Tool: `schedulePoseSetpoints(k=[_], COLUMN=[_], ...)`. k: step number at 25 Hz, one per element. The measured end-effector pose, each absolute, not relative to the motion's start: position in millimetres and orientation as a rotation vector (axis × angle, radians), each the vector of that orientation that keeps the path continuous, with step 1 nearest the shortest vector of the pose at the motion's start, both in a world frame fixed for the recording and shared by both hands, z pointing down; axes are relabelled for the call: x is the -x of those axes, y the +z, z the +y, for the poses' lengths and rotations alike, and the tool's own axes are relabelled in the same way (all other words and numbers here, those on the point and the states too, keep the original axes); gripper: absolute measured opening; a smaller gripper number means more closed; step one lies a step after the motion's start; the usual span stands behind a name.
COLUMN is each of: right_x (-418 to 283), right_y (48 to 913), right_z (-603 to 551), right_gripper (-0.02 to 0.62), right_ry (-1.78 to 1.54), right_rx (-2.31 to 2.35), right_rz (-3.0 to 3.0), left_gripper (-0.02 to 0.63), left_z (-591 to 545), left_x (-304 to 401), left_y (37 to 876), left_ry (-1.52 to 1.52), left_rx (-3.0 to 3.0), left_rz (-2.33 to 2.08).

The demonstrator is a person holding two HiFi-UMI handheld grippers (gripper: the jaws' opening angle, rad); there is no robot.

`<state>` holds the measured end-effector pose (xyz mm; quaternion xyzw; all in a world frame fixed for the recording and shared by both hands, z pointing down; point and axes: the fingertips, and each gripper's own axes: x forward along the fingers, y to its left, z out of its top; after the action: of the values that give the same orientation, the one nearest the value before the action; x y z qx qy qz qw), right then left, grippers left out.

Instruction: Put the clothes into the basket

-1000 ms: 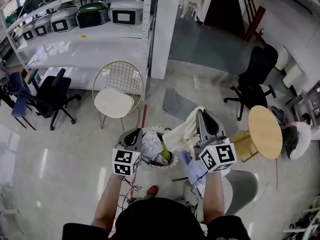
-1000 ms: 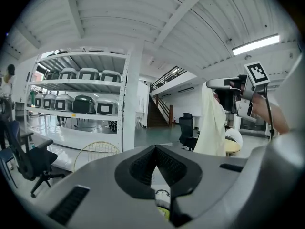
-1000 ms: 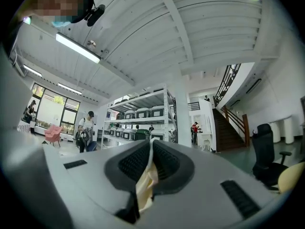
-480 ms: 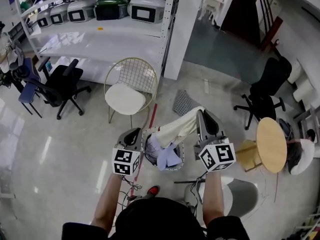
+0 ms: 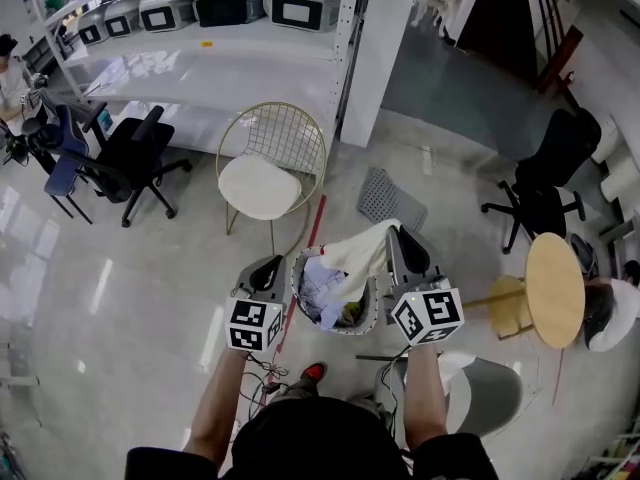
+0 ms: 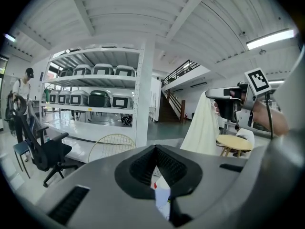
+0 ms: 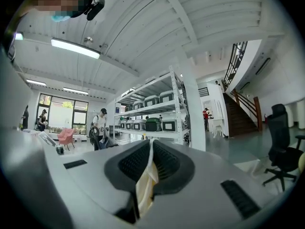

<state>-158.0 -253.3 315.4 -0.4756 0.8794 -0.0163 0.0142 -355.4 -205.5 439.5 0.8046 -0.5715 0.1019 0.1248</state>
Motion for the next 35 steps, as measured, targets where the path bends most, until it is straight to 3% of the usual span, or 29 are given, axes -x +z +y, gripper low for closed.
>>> schedulePoseSetpoints(k=[18, 35], right_x=[151, 140], right_y=[483, 692], right_z=[-274, -264], right_gripper=[0.041, 0.043], right_ry=[-0.458, -0.865], right_rx=[1.597, 1.738], right_rz=[2.809, 2.827], left_gripper=[0.006, 0.006], left_z=[-222, -219], left_x=[332, 313], left_y=[526, 667], left_ry=[0.425, 0.604], left_rx=[-2.286, -2.201], left_rz=[-1.549, -1.403])
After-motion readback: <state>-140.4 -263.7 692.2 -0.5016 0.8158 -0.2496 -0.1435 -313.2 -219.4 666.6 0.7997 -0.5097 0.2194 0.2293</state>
